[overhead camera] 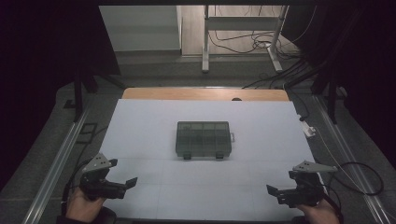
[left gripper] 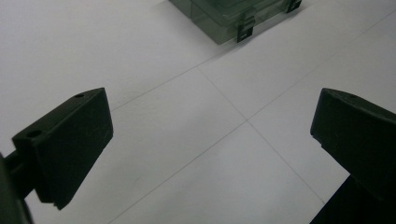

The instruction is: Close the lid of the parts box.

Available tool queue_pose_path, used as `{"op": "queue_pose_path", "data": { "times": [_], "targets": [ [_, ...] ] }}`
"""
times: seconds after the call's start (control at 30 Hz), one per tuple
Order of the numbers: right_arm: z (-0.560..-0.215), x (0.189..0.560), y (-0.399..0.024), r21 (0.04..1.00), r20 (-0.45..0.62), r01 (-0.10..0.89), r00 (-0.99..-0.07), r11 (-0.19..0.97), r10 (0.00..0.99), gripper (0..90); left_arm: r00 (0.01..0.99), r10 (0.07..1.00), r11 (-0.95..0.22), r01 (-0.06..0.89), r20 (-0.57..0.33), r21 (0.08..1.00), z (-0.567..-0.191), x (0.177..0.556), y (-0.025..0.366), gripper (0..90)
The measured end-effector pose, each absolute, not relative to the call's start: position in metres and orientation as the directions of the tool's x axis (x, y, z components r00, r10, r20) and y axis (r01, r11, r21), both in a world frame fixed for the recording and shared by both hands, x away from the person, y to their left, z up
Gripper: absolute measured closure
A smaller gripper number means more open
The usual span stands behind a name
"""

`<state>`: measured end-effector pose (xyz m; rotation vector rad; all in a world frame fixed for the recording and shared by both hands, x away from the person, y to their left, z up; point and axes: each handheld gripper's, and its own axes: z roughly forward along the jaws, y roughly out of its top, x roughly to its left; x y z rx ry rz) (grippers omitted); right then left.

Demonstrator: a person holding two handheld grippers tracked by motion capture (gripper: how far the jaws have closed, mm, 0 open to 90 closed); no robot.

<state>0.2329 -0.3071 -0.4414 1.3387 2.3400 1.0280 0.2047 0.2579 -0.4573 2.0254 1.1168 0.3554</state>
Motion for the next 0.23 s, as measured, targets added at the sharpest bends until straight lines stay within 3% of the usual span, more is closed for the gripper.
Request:
{"op": "queue_pose_path", "data": {
  "times": [0.23],
  "targets": [
    [-0.4413, 0.2311, -0.3090, 0.687, 0.117, 0.652, -0.536, 0.322, 0.836, 0.0, 0.565, 0.817, -0.308, 0.598, -0.117, 0.740, -0.4569, 0.2049, 0.2569, 0.0]
  ]
}}
